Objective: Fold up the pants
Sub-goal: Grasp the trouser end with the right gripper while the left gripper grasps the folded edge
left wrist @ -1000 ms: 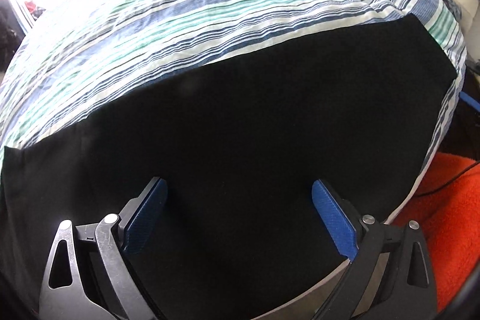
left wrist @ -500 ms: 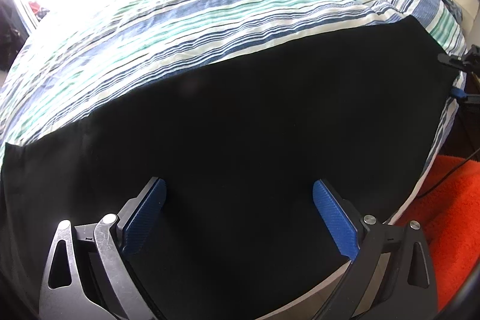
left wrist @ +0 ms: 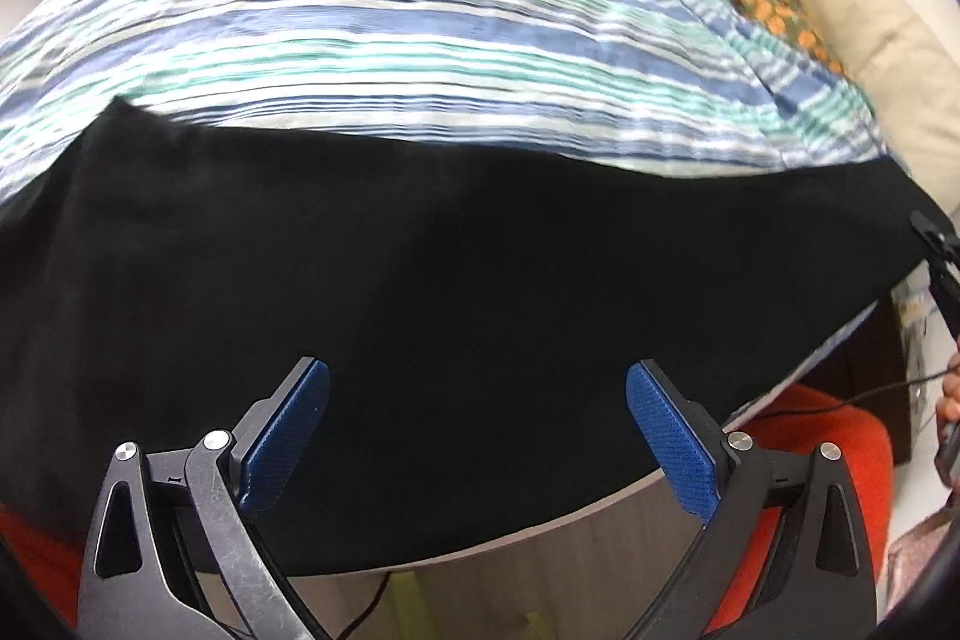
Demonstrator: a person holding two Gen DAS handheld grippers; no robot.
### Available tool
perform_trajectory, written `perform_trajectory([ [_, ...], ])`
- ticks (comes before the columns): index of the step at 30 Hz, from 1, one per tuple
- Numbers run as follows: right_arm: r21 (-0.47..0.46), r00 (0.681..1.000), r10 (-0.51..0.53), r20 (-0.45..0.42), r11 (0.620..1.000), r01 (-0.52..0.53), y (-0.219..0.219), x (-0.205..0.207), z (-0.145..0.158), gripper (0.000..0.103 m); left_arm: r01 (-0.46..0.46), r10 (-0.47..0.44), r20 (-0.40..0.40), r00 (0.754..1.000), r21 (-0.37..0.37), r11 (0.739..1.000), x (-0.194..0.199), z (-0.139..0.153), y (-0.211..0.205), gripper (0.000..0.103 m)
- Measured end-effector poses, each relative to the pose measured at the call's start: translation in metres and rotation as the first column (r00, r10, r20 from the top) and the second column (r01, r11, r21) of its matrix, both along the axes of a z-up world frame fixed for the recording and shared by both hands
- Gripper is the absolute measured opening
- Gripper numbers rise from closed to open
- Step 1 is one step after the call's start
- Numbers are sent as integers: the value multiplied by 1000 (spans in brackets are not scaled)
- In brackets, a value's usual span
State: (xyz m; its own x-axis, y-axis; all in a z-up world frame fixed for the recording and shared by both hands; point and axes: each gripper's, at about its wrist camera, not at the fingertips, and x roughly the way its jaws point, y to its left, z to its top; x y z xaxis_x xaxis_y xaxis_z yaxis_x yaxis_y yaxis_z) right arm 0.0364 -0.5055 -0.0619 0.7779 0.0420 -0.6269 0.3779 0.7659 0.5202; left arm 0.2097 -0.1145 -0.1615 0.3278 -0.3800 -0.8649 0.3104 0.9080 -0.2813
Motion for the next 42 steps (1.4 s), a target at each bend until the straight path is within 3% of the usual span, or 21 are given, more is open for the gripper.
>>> perform_trajectory([
  [5,-78,979,183,86,981,-177,105,44,62,10,-160,163,55,985,-56,986,10,19,87,100],
  [8,-141,948,304,99,947,-289,184,70,76,10,-249,255,47,966,-112,962,14,19,129,100],
  [10,-183,924,374,80,917,-355,237,89,70,10,-301,309,34,950,-147,942,14,18,151,100],
  [13,-215,891,454,36,874,-436,311,109,26,13,-350,359,32,933,-158,923,14,10,177,100],
  [15,-222,859,512,-16,836,-503,352,118,-26,32,-373,380,24,925,-149,916,13,1,192,100],
  [16,-213,838,540,-79,812,-543,366,122,-54,61,-385,391,12,920,-150,911,11,-3,198,100],
  [18,-234,805,558,-201,771,-592,387,112,-101,67,-411,414,-11,910,-146,900,9,-13,214,100],
  [22,-336,763,568,-309,685,-646,373,64,-129,69,-418,423,-7,906,-179,891,-1,-16,230,99],
  [24,-430,757,550,-352,624,-653,357,38,-130,69,-356,371,19,928,-240,903,-6,-9,223,97],
  [25,-463,764,533,-363,609,-644,346,27,-128,70,-305,327,41,944,-269,914,-7,-5,215,90],
  [26,-485,776,514,-364,607,-630,337,15,-129,73,-237,266,66,962,-288,928,-8,0,201,84],
  [28,-488,805,476,-356,640,-594,319,7,-126,78,-95,125,86,989,-285,954,-8,2,169,65],
  [31,-476,838,447,-312,690,-545,304,5,-119,78,25,-10,76,997,-205,978,-11,-8,124,43],
  [33,-499,846,449,-288,684,-532,304,5,-114,78,44,-36,52,998,-158,986,-9,-18,106,40],
  [38,-509,832,473,-290,660,-553,307,2,-114,78,60,-56,54,997,-91,994,-14,-26,88,40],
  [39,-512,834,472,-285,660,-549,308,2,-113,78,60,-56,56,997,-79,995,-16,-28,85,34],
  [40,-517,838,470,-276,663,-542,310,1,-112,78,54,-51,53,997,-63,997,-18,-31,84,14],
  [42,-525,850,460,-256,672,-522,308,-3,-108,78,22,-20,32,999,-50,999,-18,-34,81,6],
])
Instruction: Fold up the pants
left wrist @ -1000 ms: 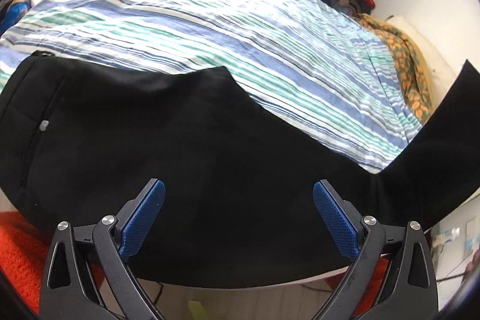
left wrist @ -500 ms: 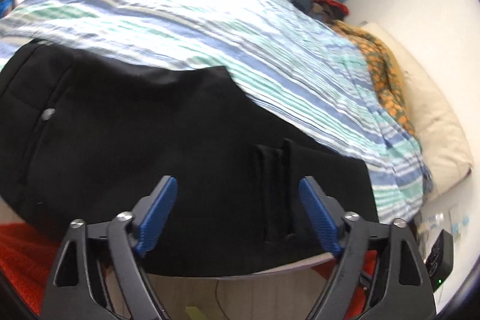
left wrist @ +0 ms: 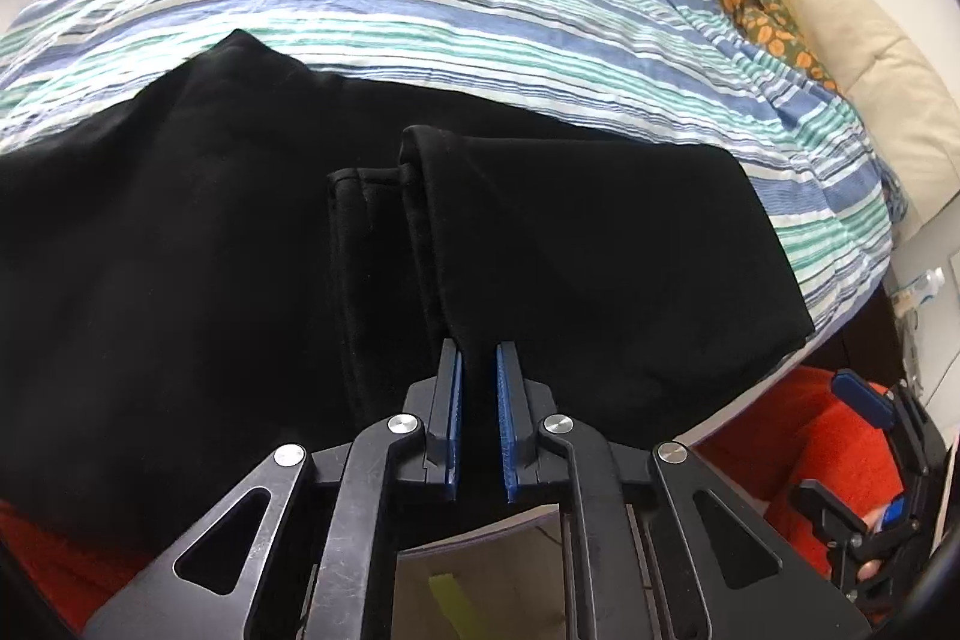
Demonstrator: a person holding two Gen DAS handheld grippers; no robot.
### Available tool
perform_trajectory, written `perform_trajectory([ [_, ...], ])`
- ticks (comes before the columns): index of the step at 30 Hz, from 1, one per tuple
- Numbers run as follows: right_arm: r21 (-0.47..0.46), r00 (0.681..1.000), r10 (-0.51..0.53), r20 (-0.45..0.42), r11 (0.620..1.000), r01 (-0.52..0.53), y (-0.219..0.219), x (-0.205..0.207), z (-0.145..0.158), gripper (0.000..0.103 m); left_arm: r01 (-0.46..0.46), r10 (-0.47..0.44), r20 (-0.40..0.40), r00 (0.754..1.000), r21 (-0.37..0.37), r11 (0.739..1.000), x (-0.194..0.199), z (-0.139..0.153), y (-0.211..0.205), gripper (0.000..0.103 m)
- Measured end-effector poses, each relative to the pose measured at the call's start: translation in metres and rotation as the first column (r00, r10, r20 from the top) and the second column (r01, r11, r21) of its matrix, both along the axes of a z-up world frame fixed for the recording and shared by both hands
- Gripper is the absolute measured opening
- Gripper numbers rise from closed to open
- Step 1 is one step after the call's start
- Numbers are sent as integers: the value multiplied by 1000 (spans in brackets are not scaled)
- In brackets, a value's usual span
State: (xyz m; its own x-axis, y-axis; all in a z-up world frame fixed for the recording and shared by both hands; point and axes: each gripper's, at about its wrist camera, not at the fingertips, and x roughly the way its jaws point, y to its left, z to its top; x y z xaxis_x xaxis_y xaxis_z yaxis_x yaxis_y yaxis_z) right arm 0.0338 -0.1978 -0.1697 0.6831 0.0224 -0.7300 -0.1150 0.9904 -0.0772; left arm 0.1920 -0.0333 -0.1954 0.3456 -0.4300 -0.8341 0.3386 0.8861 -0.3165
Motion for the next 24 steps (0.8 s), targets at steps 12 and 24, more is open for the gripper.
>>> perform_trajectory([
  [12,42,992,-123,6,992,122,-33,6,5,78,-46,47,-6,999,117,992,-9,-5,9,3],
  [24,23,993,-114,-8,993,114,-29,5,-2,78,-70,68,42,997,59,996,-4,10,15,80],
])
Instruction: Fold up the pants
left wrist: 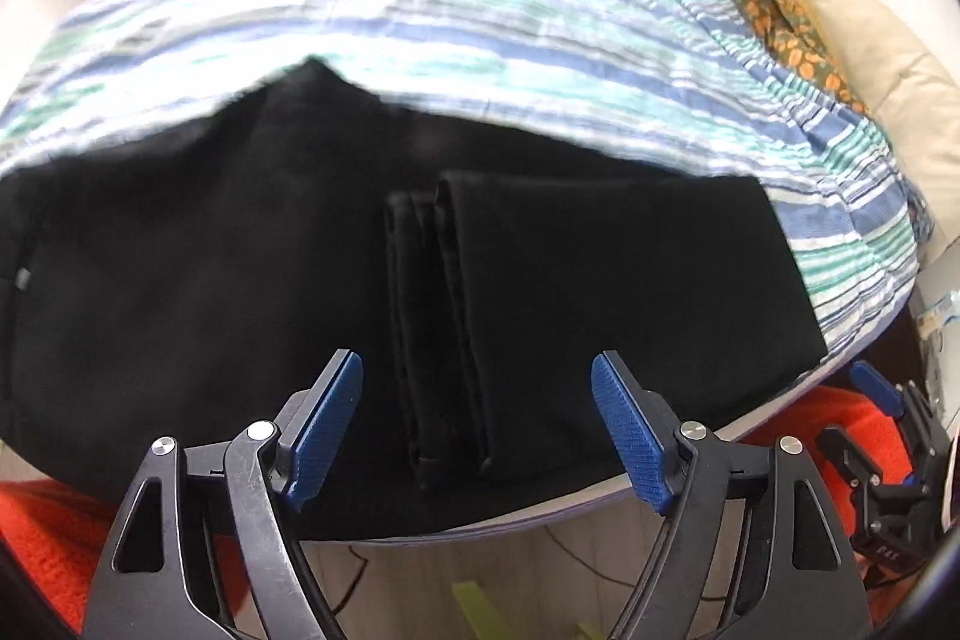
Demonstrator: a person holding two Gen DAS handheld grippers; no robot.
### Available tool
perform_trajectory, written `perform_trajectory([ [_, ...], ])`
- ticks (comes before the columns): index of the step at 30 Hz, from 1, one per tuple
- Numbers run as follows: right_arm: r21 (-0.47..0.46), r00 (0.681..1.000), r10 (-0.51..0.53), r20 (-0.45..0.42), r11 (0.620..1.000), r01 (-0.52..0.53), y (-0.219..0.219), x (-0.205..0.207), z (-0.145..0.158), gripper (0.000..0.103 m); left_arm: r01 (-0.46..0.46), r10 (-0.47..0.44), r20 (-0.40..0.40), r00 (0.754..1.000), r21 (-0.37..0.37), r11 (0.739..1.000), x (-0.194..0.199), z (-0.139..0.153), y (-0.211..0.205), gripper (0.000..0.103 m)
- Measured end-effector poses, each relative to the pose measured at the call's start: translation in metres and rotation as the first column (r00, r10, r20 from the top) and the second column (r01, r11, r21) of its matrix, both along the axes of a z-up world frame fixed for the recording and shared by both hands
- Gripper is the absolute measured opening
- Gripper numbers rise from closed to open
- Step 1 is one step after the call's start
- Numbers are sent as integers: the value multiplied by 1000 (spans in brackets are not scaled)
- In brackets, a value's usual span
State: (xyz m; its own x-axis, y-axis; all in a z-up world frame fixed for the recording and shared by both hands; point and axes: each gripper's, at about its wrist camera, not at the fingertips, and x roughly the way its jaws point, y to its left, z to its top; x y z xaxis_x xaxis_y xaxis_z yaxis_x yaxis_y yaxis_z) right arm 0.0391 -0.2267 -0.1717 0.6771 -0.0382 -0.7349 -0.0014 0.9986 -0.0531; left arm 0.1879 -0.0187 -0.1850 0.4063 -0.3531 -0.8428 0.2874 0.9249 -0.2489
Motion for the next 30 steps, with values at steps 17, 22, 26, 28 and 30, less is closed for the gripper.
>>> perform_trajectory([
  [17,-17,979,-111,-168,994,110,-105,27,-3,79,-3,3,-12,1000,19,1000,13,-24,-9,77],
  [22,-90,981,27,-193,995,-45,-63,25,-20,78,-3,3,-11,1000,13,1000,13,-25,-7,77],
  [26,-159,976,-126,-177,982,98,-73,35,-34,78,-1,1,-7,1000,25,1000,11,-25,-7,77],
  [28,-154,959,-216,-184,970,189,-90,36,-39,81,9,-9,-4,1000,29,1000,11,-25,-8,77],
  [30,-134,948,-230,-219,970,205,-99,36,-41,82,16,-16,-3,1000,30,999,10,-25,-8,77],
])
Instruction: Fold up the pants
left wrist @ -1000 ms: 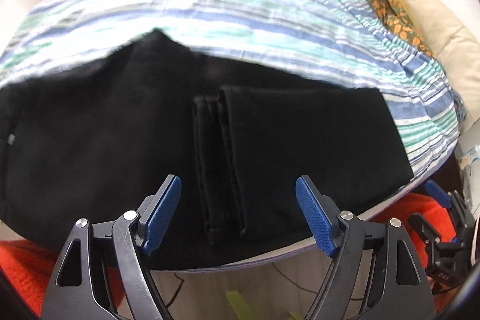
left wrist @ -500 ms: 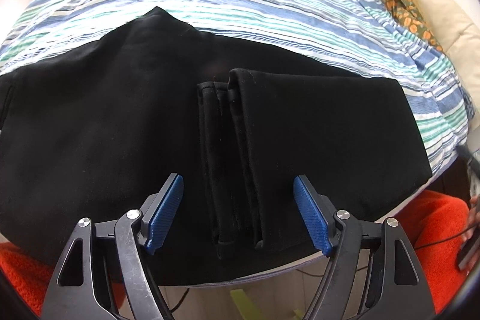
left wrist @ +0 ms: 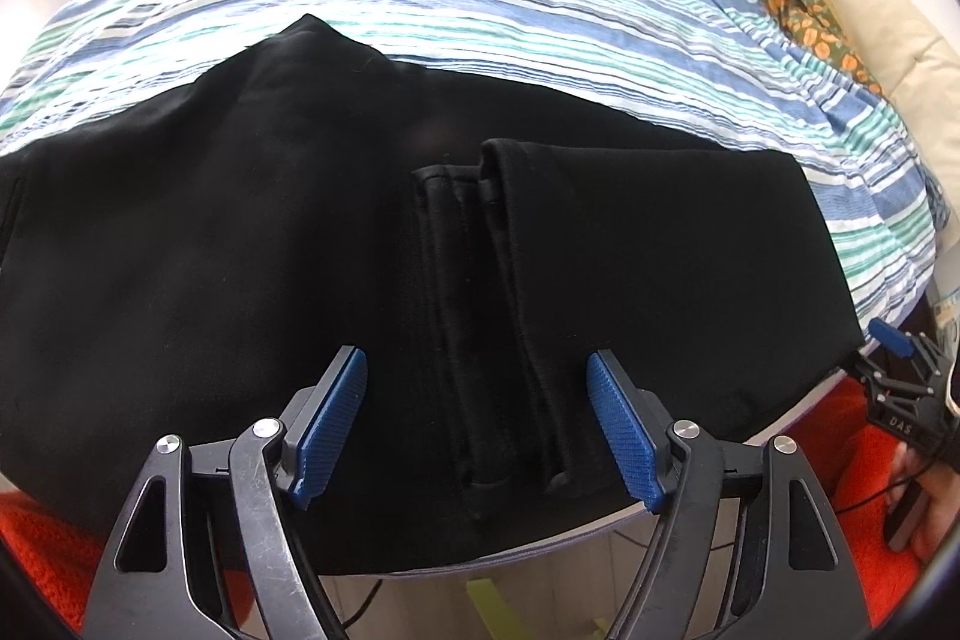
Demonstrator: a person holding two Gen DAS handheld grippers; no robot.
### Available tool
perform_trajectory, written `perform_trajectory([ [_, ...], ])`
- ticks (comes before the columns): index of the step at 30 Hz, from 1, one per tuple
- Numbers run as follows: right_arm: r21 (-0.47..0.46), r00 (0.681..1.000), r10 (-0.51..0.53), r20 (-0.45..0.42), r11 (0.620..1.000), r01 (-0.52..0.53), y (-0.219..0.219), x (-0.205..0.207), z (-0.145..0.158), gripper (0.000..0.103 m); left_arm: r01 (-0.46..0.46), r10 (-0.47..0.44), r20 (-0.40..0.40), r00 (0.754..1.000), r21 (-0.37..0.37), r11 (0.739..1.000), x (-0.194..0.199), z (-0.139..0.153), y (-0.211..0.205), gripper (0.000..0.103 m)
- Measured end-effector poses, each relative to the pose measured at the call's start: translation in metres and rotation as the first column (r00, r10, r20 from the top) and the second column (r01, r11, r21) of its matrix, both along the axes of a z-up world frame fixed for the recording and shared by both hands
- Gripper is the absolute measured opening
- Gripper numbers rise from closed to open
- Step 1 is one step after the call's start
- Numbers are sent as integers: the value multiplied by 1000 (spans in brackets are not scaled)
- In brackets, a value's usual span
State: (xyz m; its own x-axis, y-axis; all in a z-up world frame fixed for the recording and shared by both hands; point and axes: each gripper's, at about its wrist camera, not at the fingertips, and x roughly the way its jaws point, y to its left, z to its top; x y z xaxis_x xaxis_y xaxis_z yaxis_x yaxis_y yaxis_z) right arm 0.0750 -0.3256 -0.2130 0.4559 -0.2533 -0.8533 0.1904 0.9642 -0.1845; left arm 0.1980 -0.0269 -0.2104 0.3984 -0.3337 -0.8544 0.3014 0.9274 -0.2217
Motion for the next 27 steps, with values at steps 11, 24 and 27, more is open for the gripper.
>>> perform_trajectory([
  [11,176,964,157,213,965,-196,34,-1,71,82,6,-6,16,1000,31,1000,0,0,-4,77],
  [24,297,962,114,250,936,-188,52,34,52,81,-51,54,24,998,-104,993,-5,16,26,84],
  [27,309,974,101,203,937,-161,48,39,31,86,-74,76,17,997,-83,994,-3,14,32,85],
])
